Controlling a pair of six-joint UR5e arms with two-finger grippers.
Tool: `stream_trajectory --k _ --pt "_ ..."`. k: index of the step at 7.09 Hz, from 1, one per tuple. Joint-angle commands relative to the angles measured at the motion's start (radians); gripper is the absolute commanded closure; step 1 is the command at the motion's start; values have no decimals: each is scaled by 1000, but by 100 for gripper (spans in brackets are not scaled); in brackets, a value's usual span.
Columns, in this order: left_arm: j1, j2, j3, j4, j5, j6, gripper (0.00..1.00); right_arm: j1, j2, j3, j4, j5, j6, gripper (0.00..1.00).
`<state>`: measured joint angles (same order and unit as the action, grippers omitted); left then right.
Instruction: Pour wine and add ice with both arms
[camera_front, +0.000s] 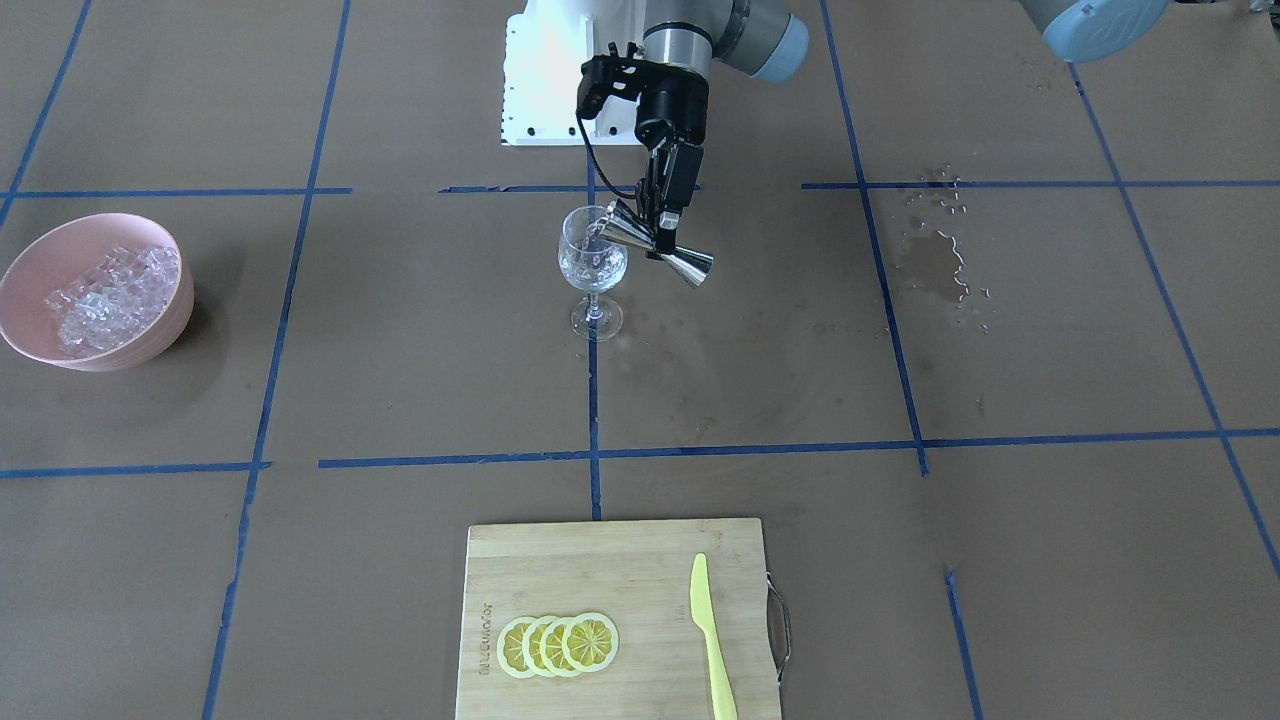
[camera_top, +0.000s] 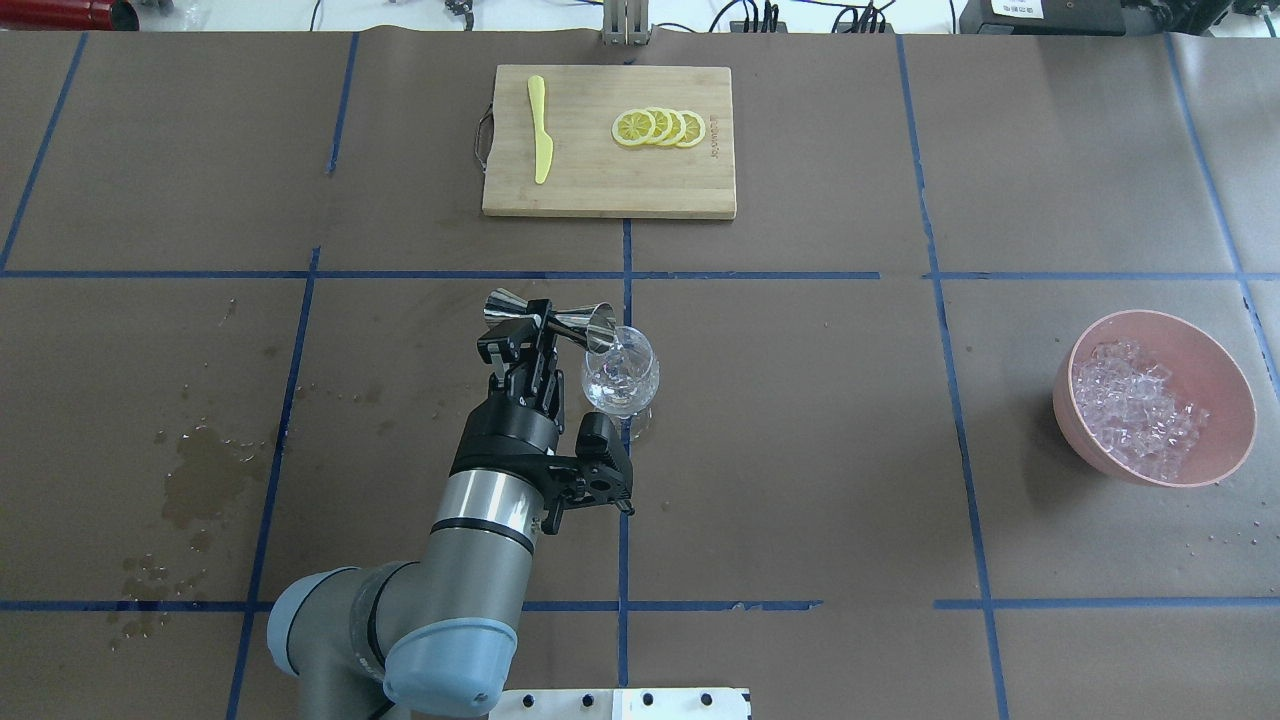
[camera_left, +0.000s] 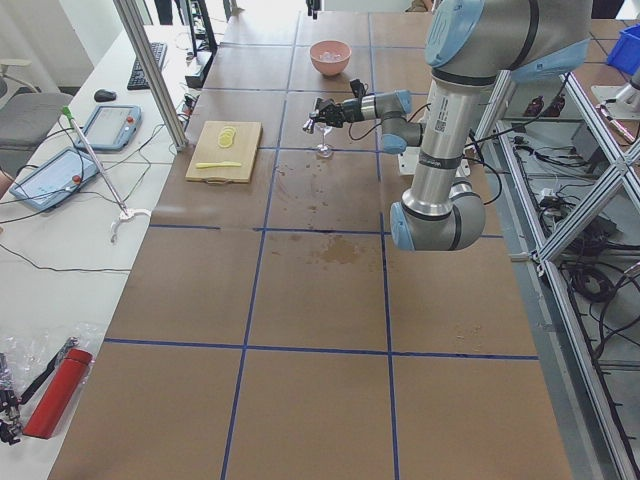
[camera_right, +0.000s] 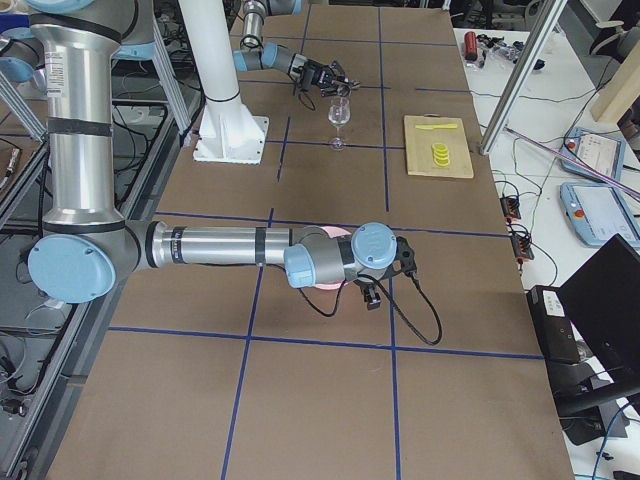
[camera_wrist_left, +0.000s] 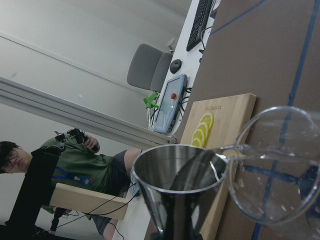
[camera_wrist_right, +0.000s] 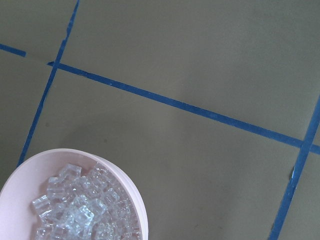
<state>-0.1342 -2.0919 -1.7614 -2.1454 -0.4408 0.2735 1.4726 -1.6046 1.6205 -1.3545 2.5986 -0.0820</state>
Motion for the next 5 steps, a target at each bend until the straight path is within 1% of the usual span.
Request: stream_trajectory --k 1,2,4,5 --pt "-2 -4 0 5 1 124 100 0 0 -1 0 0 -1 0" --pt "-4 -10 -6 31 1 215 100 0 0 -1 0 0 -1 0" --pt "-4 -11 -10 36 1 239 100 0 2 -1 0 0 -1 0" --pt "-2 -11 -13 73 1 251 100 0 2 -2 0 0 -1 0"
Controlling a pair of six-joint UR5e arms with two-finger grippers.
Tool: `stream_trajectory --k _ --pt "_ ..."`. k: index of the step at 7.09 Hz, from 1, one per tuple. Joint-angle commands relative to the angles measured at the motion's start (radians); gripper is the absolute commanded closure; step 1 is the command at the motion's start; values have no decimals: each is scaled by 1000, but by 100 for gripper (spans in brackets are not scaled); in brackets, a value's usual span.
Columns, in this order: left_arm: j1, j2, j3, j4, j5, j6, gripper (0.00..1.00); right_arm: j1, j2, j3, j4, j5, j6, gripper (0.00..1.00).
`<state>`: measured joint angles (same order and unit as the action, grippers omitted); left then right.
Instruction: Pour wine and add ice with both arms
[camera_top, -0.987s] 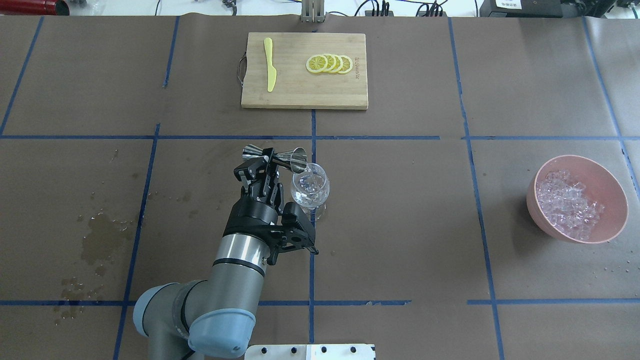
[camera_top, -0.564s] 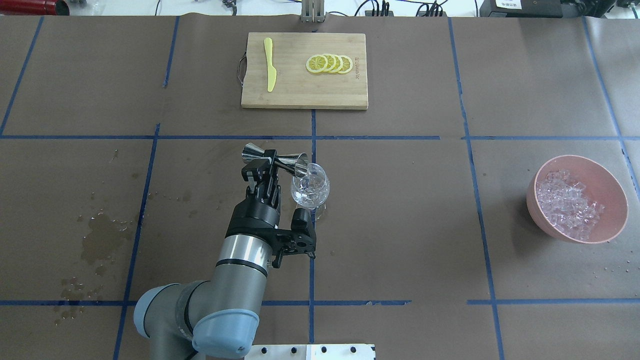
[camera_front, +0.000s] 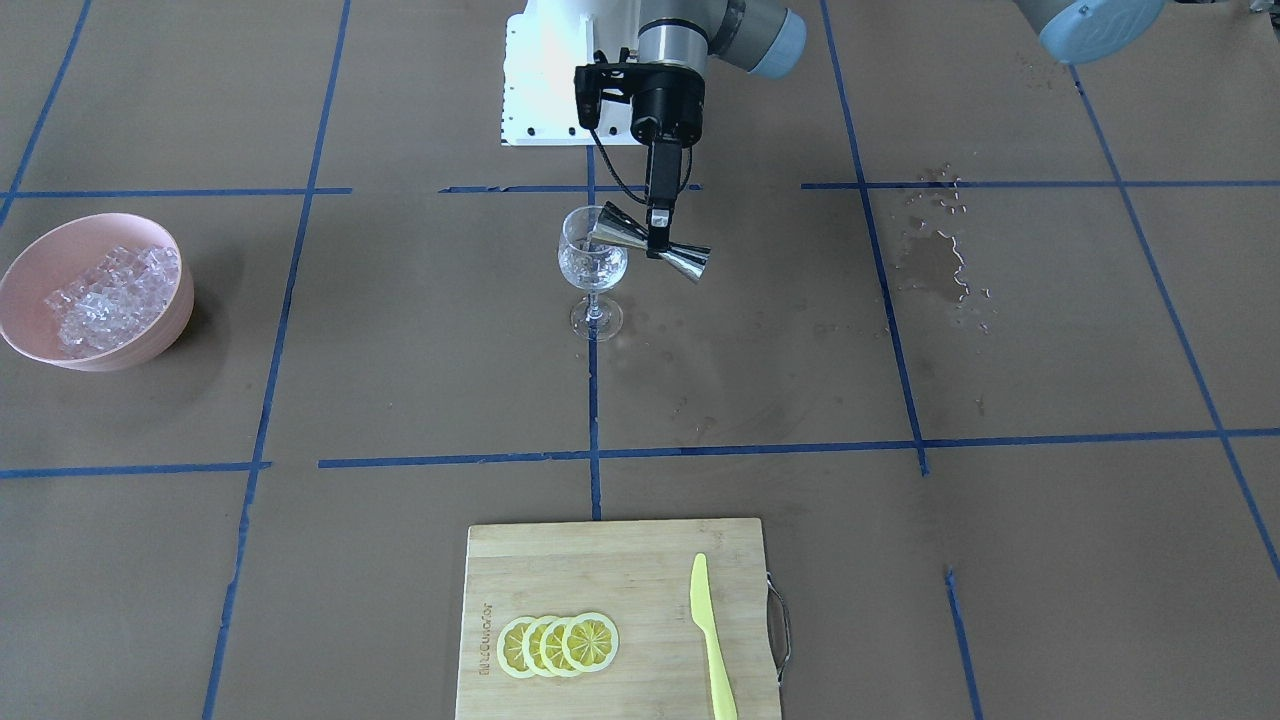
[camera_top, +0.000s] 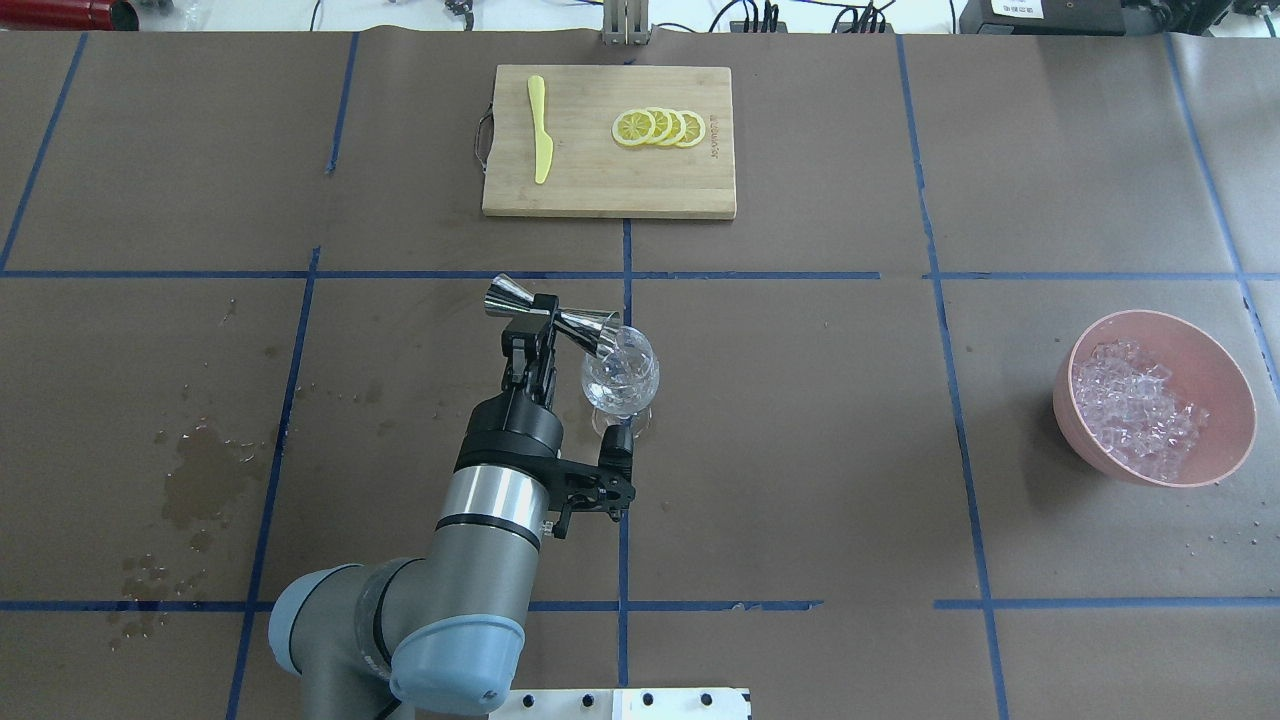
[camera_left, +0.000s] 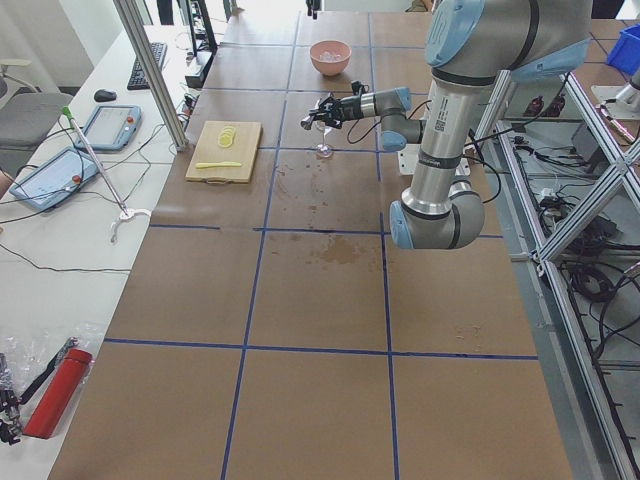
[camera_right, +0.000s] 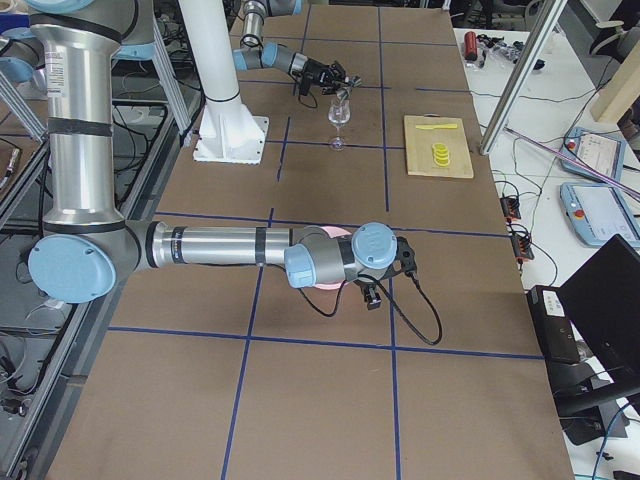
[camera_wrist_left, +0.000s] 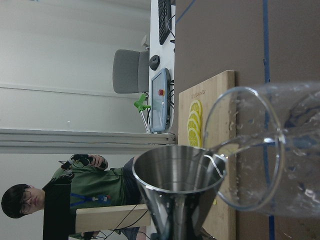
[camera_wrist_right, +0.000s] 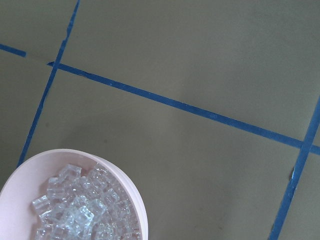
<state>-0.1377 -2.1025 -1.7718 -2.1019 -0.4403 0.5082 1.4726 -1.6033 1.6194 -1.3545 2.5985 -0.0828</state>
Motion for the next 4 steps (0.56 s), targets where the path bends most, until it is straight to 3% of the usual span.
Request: stream_trajectory --k 1,4 --pt "0 -1 -15 34 0 24 100 0 0 -1 0 0 0 0" --pt "0 -1 -26 36 0 26 100 0 0 -1 0 0 0 0"
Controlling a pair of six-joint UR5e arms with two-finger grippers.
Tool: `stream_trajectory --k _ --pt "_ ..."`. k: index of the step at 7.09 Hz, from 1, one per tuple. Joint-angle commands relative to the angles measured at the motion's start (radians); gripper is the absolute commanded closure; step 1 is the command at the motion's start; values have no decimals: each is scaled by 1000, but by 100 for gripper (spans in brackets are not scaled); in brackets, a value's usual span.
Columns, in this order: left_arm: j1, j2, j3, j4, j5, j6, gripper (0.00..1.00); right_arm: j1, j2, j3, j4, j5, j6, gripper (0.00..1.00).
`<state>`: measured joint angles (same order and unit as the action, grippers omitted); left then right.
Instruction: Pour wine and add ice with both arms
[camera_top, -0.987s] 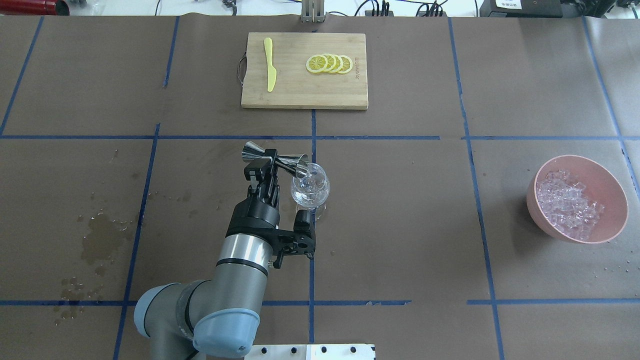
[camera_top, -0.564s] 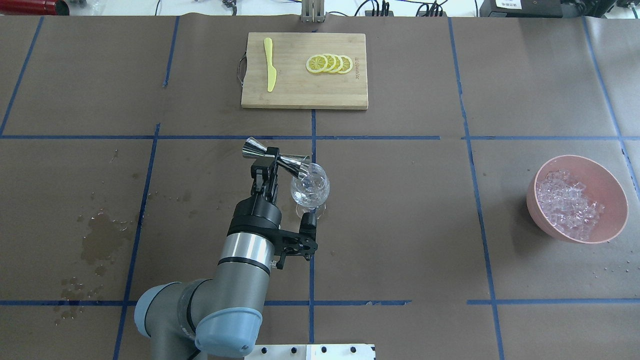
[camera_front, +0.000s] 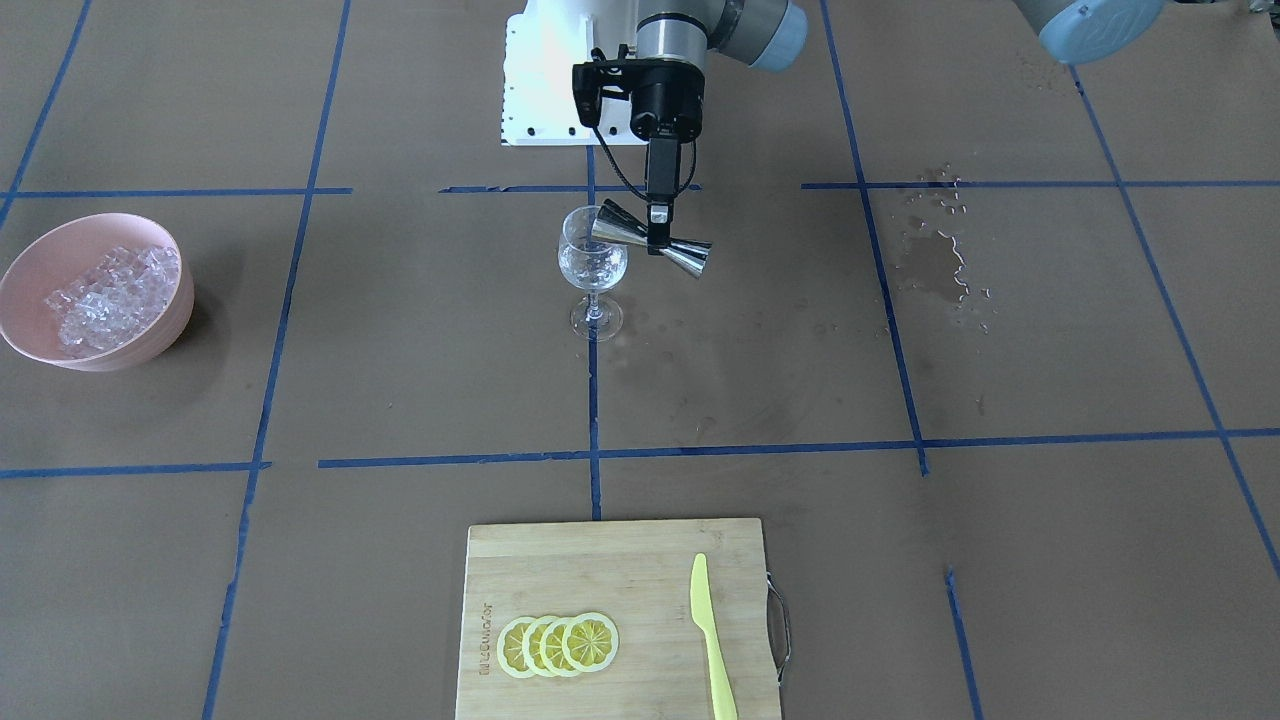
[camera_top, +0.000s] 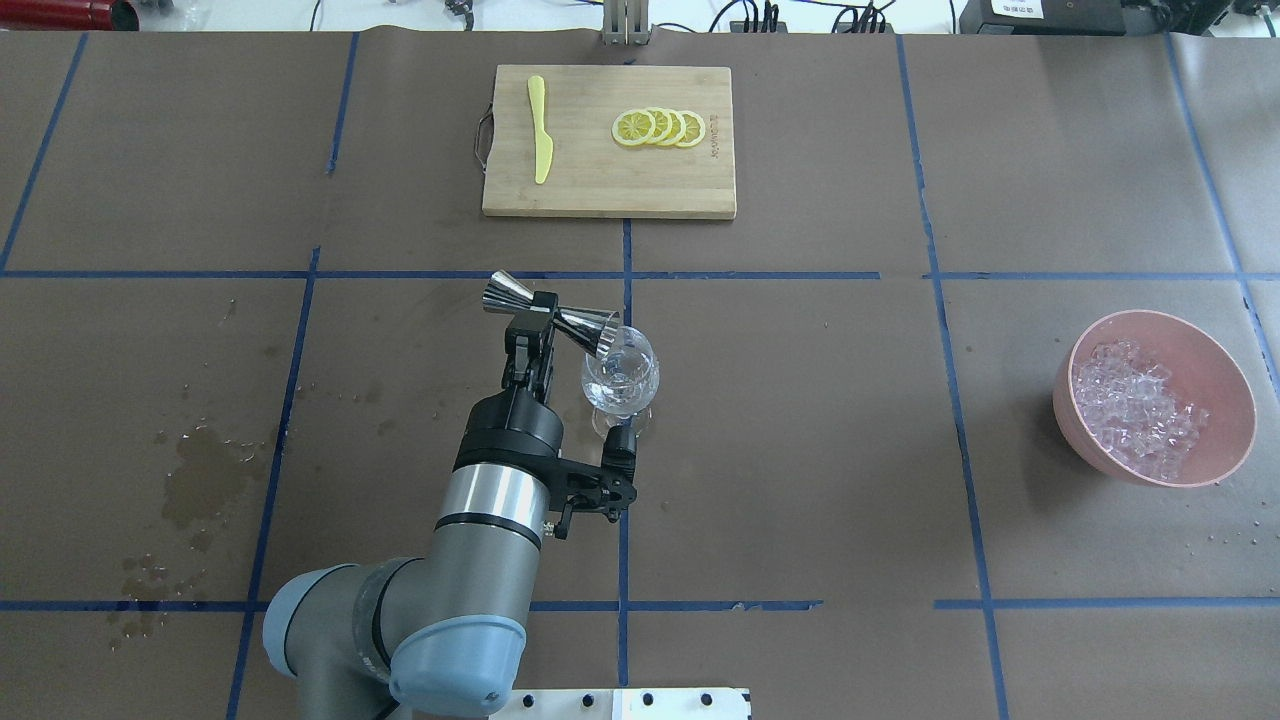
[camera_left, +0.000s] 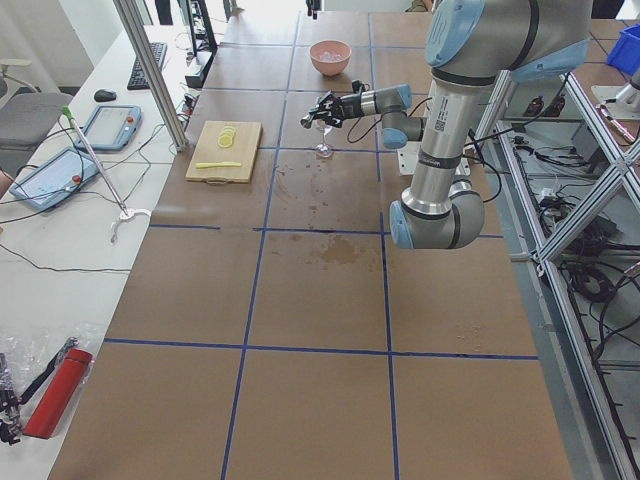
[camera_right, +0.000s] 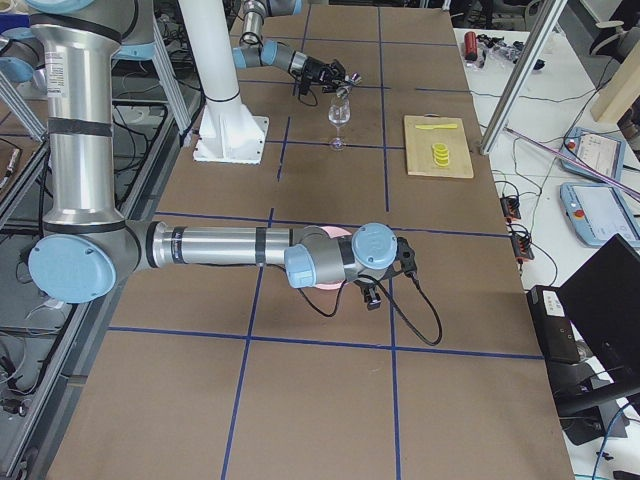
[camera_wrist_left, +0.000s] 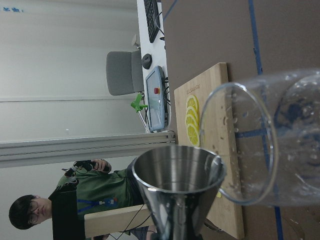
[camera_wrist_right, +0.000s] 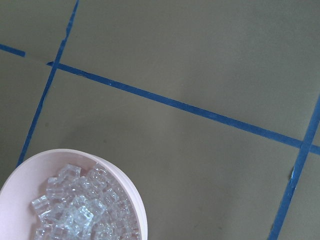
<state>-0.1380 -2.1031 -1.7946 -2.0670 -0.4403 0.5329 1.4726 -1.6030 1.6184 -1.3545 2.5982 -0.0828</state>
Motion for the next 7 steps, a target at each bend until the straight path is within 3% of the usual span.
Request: stream_trajectory --k 1,4,5,6,7 --pt "0 0 -12 1 0 -1 100 0 0 1 0 0 0 0" --pt "-9 12 -80 -18 0 -132 100 0 0 0 0 0 -2 0" --pt "-11 29 -86 -21 -2 -260 100 0 0 0 0 0 -2 0" --pt "-11 87 -104 -66 -2 -510 100 0 5 3 0 -4 2 0" --pt "-11 128 -106 -153 -9 -601 100 0 12 8 3 -7 59 0"
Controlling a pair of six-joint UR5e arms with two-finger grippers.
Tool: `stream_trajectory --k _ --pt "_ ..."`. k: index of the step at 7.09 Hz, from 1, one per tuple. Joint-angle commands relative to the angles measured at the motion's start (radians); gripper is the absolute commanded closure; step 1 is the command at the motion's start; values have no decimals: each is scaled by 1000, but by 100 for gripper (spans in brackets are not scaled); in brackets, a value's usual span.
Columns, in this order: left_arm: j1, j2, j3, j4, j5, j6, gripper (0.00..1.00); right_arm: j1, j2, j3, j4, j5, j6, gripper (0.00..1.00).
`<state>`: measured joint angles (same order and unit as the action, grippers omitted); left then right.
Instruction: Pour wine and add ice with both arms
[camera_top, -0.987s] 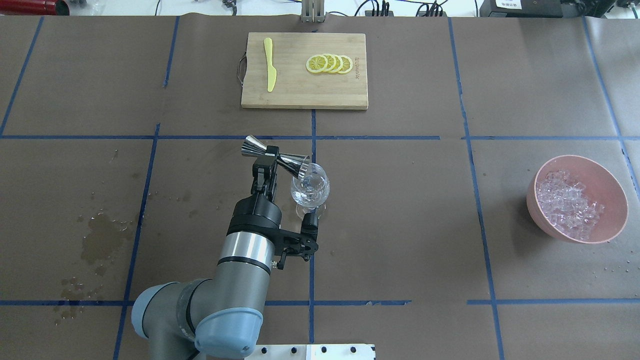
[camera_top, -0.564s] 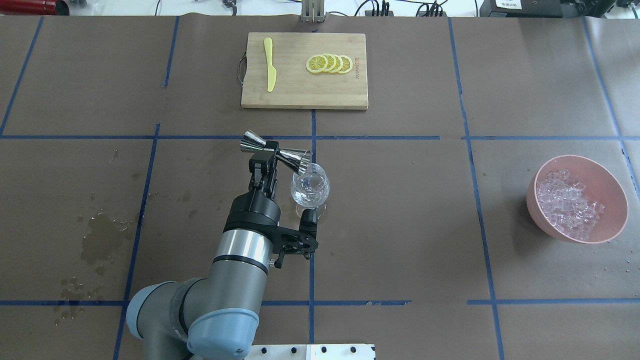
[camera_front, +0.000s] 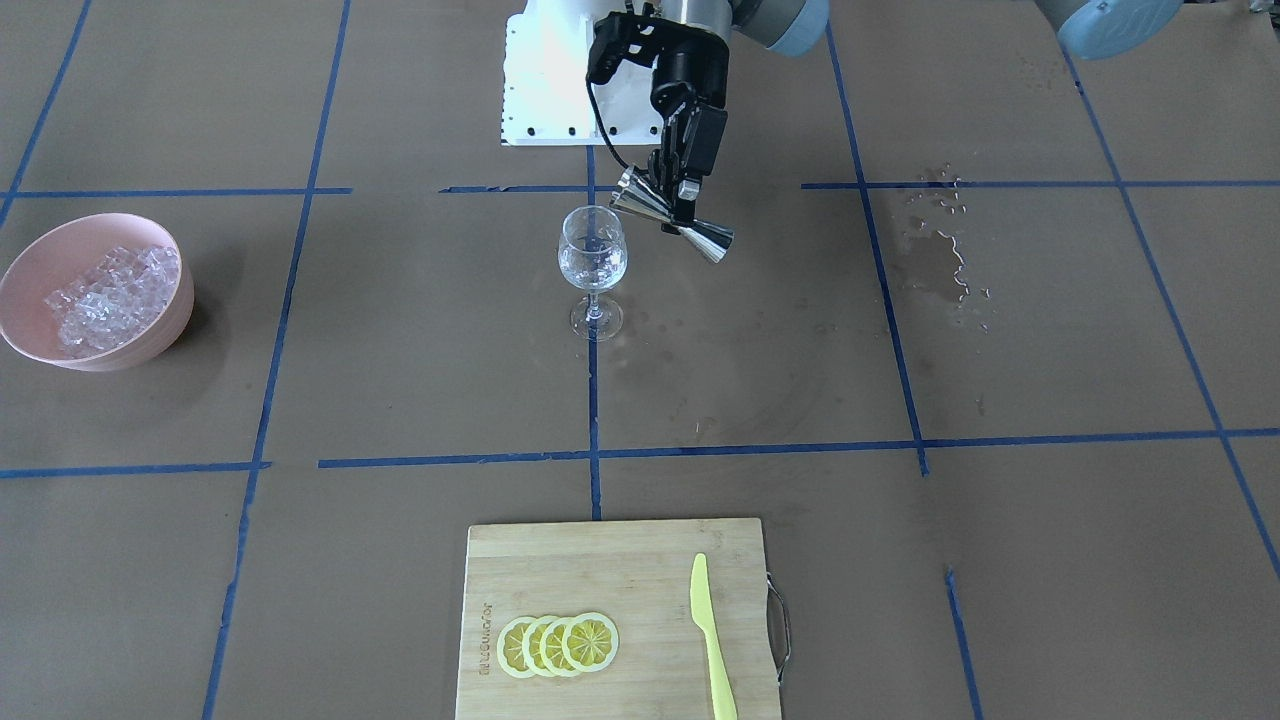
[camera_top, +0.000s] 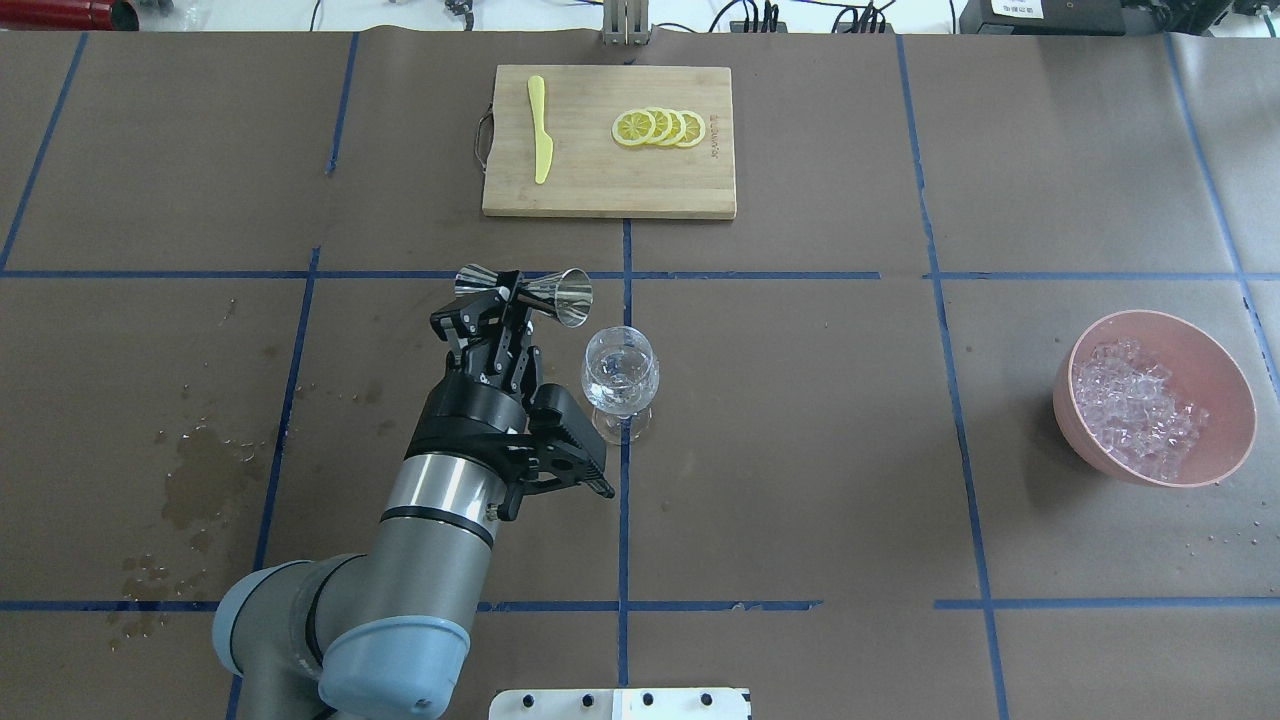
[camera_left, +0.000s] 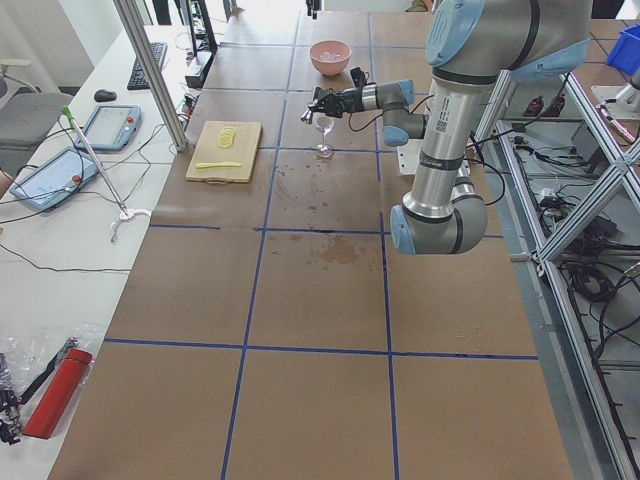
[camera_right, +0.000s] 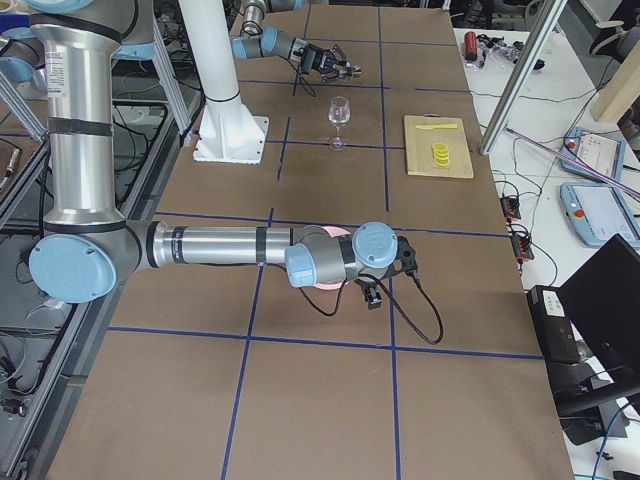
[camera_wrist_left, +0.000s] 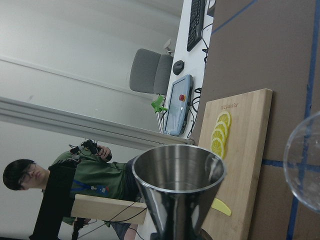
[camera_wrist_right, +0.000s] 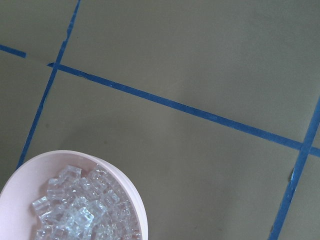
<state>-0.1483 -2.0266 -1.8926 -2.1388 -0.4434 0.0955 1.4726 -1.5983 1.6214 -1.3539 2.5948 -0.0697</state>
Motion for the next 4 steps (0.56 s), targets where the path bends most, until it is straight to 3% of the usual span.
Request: stream_trajectory --k 1,3,4 --pt "0 125 -3 -249 -18 -222 100 -3 11 29 4 -4 153 0" --pt "0 349 33 -672 -18 -377 100 -23 9 75 4 -8 252 0" --pt "1 436 108 -936 -18 -404 100 -25 9 75 4 -10 254 0"
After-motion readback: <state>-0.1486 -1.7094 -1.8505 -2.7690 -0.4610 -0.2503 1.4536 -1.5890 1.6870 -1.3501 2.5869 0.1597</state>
